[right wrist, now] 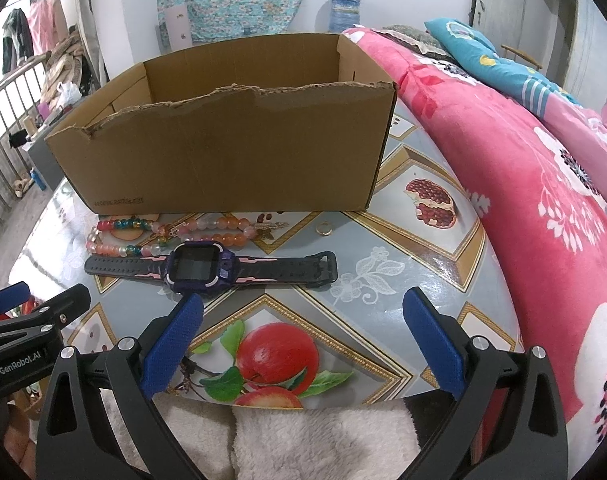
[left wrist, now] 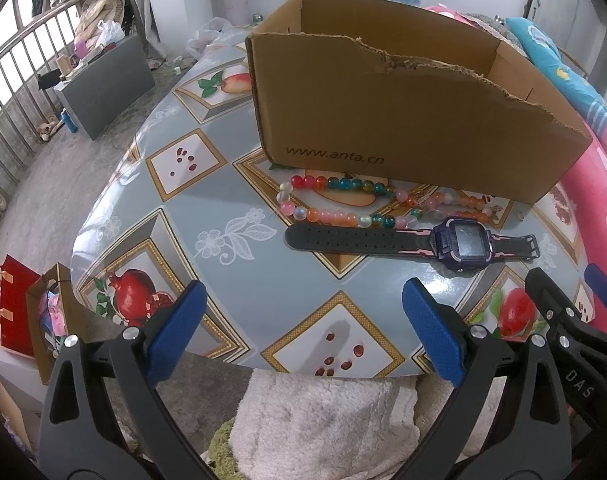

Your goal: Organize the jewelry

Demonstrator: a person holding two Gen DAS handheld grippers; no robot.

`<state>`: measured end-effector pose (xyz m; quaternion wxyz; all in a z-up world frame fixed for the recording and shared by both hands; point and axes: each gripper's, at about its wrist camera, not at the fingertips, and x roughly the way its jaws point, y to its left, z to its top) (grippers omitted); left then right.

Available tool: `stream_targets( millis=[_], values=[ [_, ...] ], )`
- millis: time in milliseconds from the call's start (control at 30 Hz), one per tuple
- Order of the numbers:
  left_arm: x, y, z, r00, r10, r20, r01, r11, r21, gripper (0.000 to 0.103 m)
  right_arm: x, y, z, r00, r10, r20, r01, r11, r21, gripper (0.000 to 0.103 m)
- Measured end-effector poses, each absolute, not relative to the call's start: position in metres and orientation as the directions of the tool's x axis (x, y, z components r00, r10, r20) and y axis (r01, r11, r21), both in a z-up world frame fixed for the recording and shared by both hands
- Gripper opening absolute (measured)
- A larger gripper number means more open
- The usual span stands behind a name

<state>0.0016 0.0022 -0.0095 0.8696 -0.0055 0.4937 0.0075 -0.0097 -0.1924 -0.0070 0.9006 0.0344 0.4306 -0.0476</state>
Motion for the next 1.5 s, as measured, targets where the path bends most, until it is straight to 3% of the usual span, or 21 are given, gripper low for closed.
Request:
stream_targets(
  millis=[200, 533, 633, 733, 867, 1100, 1133, 1267, 1500],
  values=[
    [0.005, -0.001, -0.013, 0.505, 0.015, -0.863, -0.019, 1.0, 0.006, 0.095, -0.007, -0.195, -0.012, 0.622, -0.041, -0.782, 0.113, 0.993, 0.038, 0.098],
    [0.013, 0.025, -0.014, 0.563, 0.017, -0.826, -0.015, 1.0, 0.011, 0.095, -0.003, -0.191, -0.015, 0.661, 0.118, -0.741, -0.025, 0.99, 0.136, 0.097],
    [0.01, 0.03, -0.011, 0.631, -0.085, -0.772, 0.082, 0.996, -0.043, 0.095, 0.003, -0.183, -0.013, 0.674, 0.189, -0.714, -0.101, 0.981, 0.164, 0.088],
    [0.01, 0.041, -0.009, 0.654, -0.246, -0.715, 0.152, 0.969, -0.194, 0.095, 0.013, -0.177, -0.017, 0.658, 0.256, -0.709, -0.159, 0.966, 0.202, 0.067],
    [0.023, 0.046, -0.013, 0.622, -0.314, -0.717, 0.174, 0.948, -0.265, 0.095, 0.024, -0.172, -0.026, 0.627, 0.299, -0.719, -0.193, 0.954, 0.229, 0.05],
    [0.035, 0.036, -0.026, 0.572, -0.38, -0.727, 0.215, 0.925, -0.314, 0.094, 0.032, -0.162, -0.039, 0.612, 0.311, -0.728, -0.225, 0.95, 0.217, 0.045],
    [0.036, 0.034, -0.027, 0.566, -0.387, -0.728, 0.222, 0.922, -0.318, 0.093, 0.031, -0.161, -0.039, 0.613, 0.312, -0.726, -0.228, 0.949, 0.216, 0.045],
    [0.044, 0.032, -0.039, 0.528, -0.395, -0.752, 0.207, 0.918, -0.337, 0.07, 0.03, -0.162, -0.04, 0.61, 0.328, -0.721, -0.232, 0.944, 0.233, 0.045],
    [0.05, 0.036, -0.041, 0.51, -0.443, -0.737, 0.193, 0.894, -0.404, 0.067, 0.029, -0.168, -0.04, 0.606, 0.34, -0.719, -0.234, 0.94, 0.247, 0.045]
  ],
)
